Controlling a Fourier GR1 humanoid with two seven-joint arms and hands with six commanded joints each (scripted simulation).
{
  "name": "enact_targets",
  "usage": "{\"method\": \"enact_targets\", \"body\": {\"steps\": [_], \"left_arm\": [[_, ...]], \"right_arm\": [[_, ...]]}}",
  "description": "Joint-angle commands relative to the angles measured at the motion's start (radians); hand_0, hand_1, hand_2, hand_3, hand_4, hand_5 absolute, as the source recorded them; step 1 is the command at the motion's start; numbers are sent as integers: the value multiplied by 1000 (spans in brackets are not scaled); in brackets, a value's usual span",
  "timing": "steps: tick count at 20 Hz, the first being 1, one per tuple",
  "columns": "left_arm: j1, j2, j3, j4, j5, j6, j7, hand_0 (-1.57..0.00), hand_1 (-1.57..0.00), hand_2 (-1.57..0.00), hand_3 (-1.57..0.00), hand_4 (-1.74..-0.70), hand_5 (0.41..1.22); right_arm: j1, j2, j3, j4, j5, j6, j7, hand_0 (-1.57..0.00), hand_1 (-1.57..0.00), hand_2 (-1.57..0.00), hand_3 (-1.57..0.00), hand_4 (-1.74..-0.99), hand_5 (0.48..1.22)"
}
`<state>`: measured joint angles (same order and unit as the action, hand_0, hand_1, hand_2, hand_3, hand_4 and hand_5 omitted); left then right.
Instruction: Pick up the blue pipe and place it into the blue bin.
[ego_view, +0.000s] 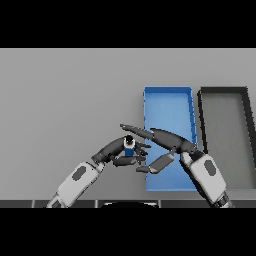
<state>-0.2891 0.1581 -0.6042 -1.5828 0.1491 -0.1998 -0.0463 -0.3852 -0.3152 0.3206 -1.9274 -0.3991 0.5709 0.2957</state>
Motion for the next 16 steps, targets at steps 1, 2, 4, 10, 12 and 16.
{"method": "enact_targets", "body": {"steps": [1,2,4,10,12,16], "left_arm": [[-5,-2,1,13,2,-7,8,-1571,-1571,-1571,-1504,-1730,1221],[-13,-5,4,13,6,-8,12,-1571,-1571,-1571,-1511,-1730,1221],[-8,-6,2,10,9,-11,7,-1571,-1571,-1571,-1515,-1733,1221],[-28,3,12,15,7,-30,-11,-1496,-1393,-1367,-1150,-1630,1221],[-49,36,-15,12,-92,0,48,-993,-895,-875,-736,-1587,1221],[-5,9,-8,-15,-41,3,-10,-1138,-1120,-1106,-573,-1674,1198]], "right_arm": [[-17,2,-1,12,-12,0,11,1,1,1,1,-1233,528],[-32,29,16,32,7,-6,25,1,1,1,1,-1226,520],[-57,49,25,55,6,-8,40,1,1,1,1,-1222,512],[-143,101,48,145,16,31,47,-138,-166,-193,-106,-1308,523],[-166,114,58,159,12,44,61,-478,-500,-500,-375,-1390,538],[-165,134,71,165,-57,39,94,-1123,-1132,-1132,-977,-1513,650]]}}
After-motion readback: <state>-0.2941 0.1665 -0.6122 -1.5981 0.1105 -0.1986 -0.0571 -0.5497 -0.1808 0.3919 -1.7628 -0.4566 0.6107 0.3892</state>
